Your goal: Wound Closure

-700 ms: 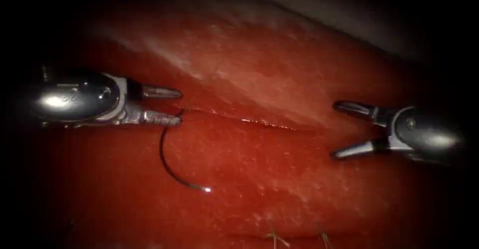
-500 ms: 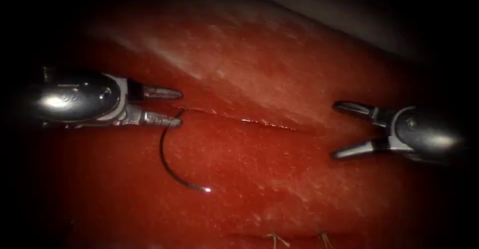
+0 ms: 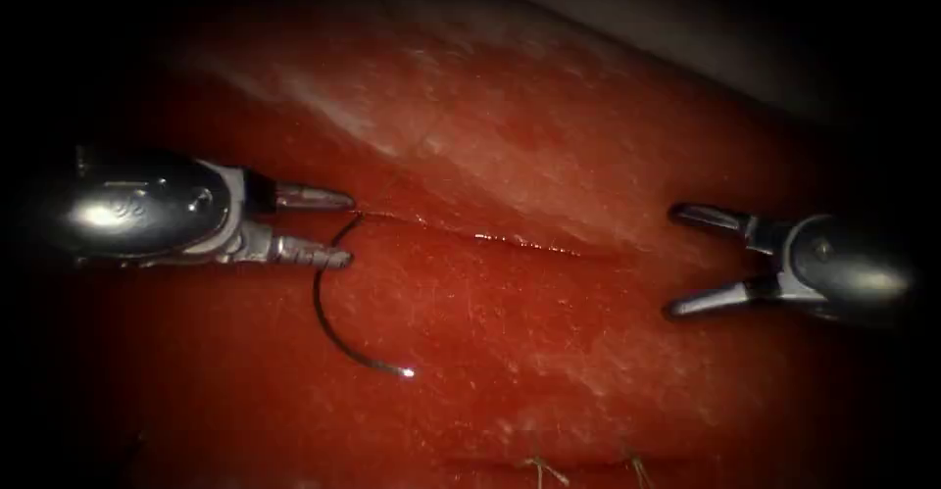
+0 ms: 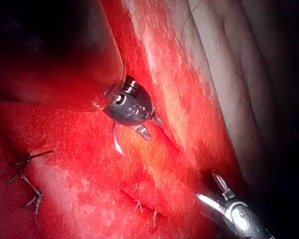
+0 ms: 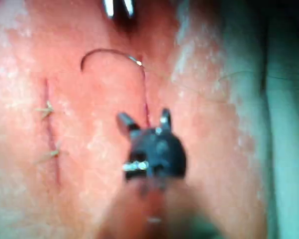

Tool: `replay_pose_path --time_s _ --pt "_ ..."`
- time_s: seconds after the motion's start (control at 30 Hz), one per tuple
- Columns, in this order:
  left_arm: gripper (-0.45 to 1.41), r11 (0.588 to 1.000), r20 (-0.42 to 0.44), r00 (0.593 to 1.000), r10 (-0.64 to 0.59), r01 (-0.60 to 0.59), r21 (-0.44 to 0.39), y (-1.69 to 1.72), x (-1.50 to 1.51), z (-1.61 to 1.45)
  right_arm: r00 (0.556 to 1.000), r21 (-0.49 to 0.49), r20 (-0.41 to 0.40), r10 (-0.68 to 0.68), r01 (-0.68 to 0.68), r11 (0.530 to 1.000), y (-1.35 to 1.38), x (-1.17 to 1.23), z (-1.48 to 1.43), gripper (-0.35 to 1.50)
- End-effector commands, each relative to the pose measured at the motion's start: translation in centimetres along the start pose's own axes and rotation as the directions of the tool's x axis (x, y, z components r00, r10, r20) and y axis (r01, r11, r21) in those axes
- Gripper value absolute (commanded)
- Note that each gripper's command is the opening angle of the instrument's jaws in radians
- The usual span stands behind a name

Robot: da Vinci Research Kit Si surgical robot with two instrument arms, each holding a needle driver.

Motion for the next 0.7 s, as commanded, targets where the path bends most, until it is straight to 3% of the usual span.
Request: replay_pose_path --time_s 0.03,0.13,0.3,0.6,0.7 --pt "0.42 1.000 0.008 1.000 0.004 -0.004 -0.019 0.03 -0.03 0.08 1.000 0.000 -0.002 -0.001 0.001 1.000 0.01 0.00 0.11 0.96" --pt "0.54 0.993 0.073 0.997 -0.007 0.016 -0.117 0.14 -0.03 0.11 1.000 -0.004 -0.009 -0.003 0.003 1.000 0.02 -0.03 0.13 0.96" --pt "0.60 0.981 0.175 0.984 0.027 0.008 -0.196 0.19 0.12 0.21 1.000 -0.005 -0.008 -0.003 0.003 1.000 0.01 -0.02 0.15 0.98" --pt "0.65 0.960 0.362 0.930 0.071 0.035 -0.279 0.32 0.14 0.50 1.000 -0.004 -0.009 -0.003 0.003 1.000 -0.02 -0.01 0.14 0.98" --pt "0.65 0.959 0.389 0.919 0.070 0.046 -0.280 0.29 0.09 0.59 1.000 -0.004 -0.009 -0.003 0.003 1.000 -0.02 -0.01 0.14 0.98"
